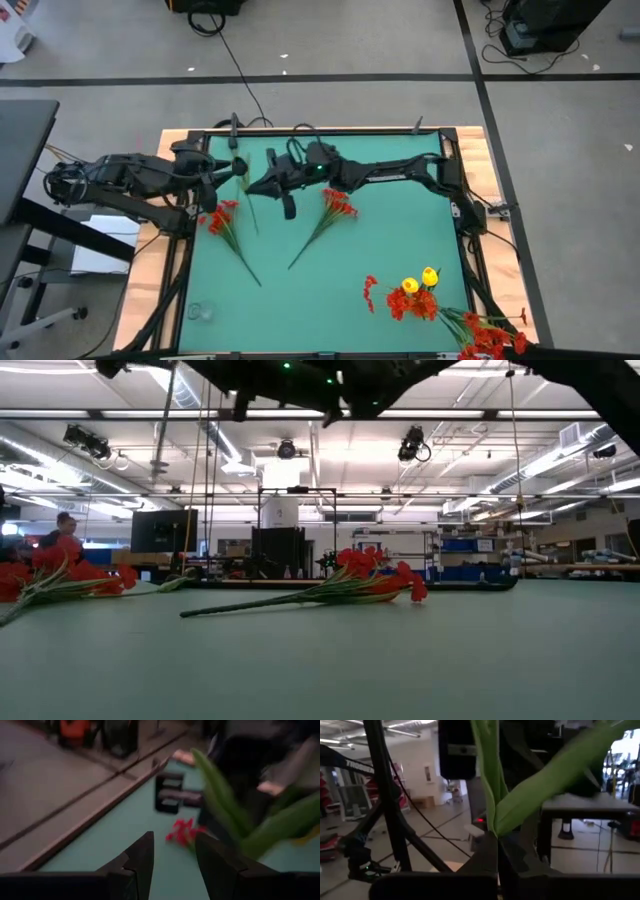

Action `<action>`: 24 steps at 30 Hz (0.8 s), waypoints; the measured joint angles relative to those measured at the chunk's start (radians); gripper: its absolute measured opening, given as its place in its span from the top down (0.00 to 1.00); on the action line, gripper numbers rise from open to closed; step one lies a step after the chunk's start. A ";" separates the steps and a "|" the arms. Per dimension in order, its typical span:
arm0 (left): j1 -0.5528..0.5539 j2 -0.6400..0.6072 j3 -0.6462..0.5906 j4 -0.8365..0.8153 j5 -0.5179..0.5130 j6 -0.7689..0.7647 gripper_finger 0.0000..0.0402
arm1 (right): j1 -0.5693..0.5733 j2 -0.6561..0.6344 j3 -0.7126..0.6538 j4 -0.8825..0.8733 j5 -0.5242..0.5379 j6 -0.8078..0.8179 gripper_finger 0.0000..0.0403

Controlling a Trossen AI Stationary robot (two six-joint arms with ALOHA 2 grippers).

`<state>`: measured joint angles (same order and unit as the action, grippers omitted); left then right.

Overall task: Sort flowers into vase by color
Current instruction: Put the right black flower into the transparent flower vase

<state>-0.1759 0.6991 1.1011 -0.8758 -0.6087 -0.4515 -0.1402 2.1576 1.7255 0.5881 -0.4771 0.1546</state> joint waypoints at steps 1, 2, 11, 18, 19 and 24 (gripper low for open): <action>0.000 -0.001 0.000 -0.041 -0.011 -0.025 0.63 | 0.004 0.019 0.030 -0.011 0.000 -0.002 0.99; 0.000 -0.002 0.000 -0.084 -0.031 -0.052 0.63 | 0.008 0.038 0.053 -0.030 0.000 -0.007 0.99; 0.000 0.002 0.000 -0.217 -0.014 -0.157 0.63 | 0.040 0.179 0.195 -0.073 -0.015 -0.037 0.99; 0.000 0.015 -0.076 -0.195 0.037 -0.203 0.63 | 0.078 0.271 0.253 -0.077 0.084 -0.005 0.99; 0.000 0.015 -0.092 -0.180 0.050 -0.204 0.63 | 0.082 0.279 0.258 -0.075 0.099 0.002 0.99; -0.001 0.014 -0.146 -0.147 0.102 -0.227 0.63 | 0.088 0.281 0.265 -0.063 0.158 -0.001 0.99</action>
<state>-0.1768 0.7136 0.9553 -1.0231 -0.5070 -0.6788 -0.0525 2.4386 1.9907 0.5248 -0.3189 0.1535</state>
